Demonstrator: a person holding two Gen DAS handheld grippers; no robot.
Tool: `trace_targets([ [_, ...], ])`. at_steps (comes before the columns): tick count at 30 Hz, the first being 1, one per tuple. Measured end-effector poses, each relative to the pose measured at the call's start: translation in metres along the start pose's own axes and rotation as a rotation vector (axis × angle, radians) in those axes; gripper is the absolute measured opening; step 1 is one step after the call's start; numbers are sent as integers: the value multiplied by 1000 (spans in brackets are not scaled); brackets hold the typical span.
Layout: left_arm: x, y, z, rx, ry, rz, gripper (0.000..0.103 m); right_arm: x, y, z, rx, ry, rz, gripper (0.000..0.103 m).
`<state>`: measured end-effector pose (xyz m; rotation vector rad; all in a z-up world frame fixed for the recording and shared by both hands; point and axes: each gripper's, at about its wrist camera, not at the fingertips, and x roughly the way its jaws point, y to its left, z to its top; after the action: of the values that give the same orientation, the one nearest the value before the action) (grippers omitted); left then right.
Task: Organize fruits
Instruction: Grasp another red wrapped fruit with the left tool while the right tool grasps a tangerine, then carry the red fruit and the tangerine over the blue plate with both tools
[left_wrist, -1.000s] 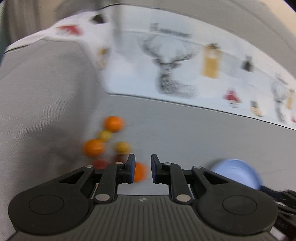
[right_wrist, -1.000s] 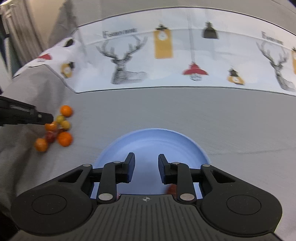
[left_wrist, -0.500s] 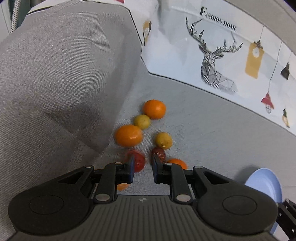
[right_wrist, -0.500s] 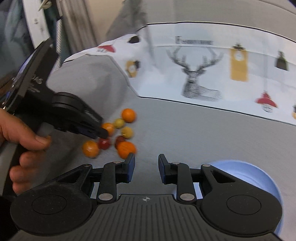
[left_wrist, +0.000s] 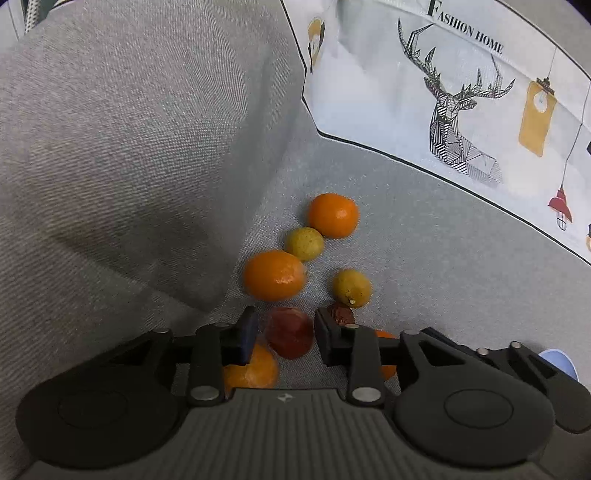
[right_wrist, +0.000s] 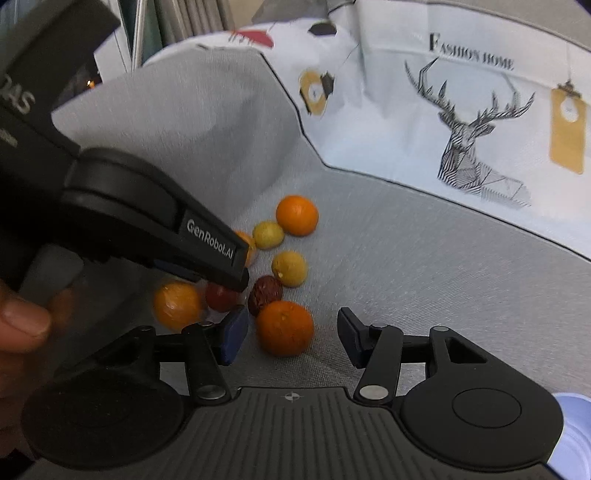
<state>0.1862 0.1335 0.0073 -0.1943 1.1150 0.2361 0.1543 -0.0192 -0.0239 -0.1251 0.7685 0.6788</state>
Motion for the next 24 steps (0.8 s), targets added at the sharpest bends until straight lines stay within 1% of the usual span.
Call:
trace_targets([
  [1,2,0,1,-3,3,0,41,4,-1,0,-3,11,1,56],
  [5,5,-5,2,3,3,10,41,15,0,-3,-25,48,2,56],
  [7,6,-7,1,16,9,13,41,15,1,-3,-51,49,0,55],
  [9,8,-9,-2,27,22,9,38,13,0,-3,-56,46,7,38],
  [10,8,-10,-3,33,21,10,30,12,-1,-3,-49,43,11,38],
  [13,3,-11,-5,32,5,19,30,0,-1,-3,-57,23,-13,37],
  [16,-9,-10,-10,-2,-17,-23,30,-21,-5,-6,-59,5,-33,37],
  [18,-17,-12,-15,-6,-28,-48,30,-38,-12,-7,-41,-3,-49,37],
  [20,-24,-16,-19,-7,-39,-75,30,-58,-21,-6,9,-10,-83,37],
  [22,-31,-22,-24,10,-49,-95,30,-86,-34,-7,96,-32,-113,37],
  [24,-37,-31,-30,41,-55,-108,30,-113,-42,-9,126,-67,-137,37],
])
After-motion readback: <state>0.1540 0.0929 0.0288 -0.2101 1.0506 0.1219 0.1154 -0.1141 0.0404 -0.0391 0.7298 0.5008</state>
